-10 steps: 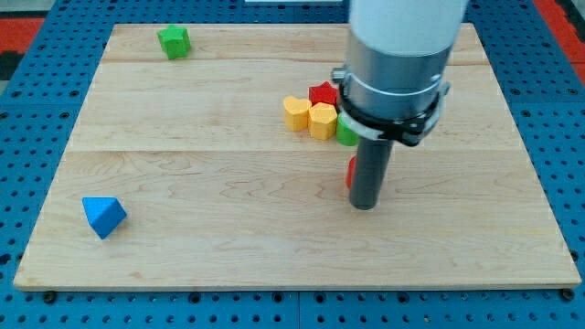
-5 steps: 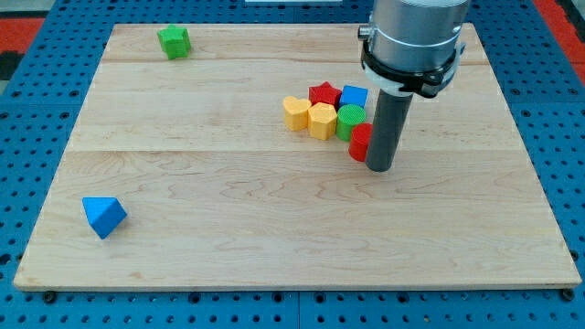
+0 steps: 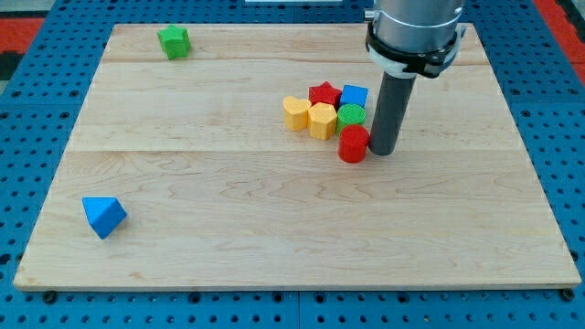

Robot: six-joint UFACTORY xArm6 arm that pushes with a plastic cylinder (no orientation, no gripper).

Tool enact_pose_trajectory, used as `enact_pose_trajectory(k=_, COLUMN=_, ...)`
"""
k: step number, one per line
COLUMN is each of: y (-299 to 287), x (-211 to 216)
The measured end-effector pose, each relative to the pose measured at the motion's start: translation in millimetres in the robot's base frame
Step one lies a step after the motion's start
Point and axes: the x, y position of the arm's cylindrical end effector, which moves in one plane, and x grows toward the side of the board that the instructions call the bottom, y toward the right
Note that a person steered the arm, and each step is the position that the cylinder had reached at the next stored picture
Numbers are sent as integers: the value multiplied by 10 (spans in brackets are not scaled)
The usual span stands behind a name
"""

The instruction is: Move red circle into group of blocks

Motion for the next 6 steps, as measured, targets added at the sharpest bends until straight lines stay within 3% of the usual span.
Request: enact_pose_trajectory(k=6, y=-438, x=123)
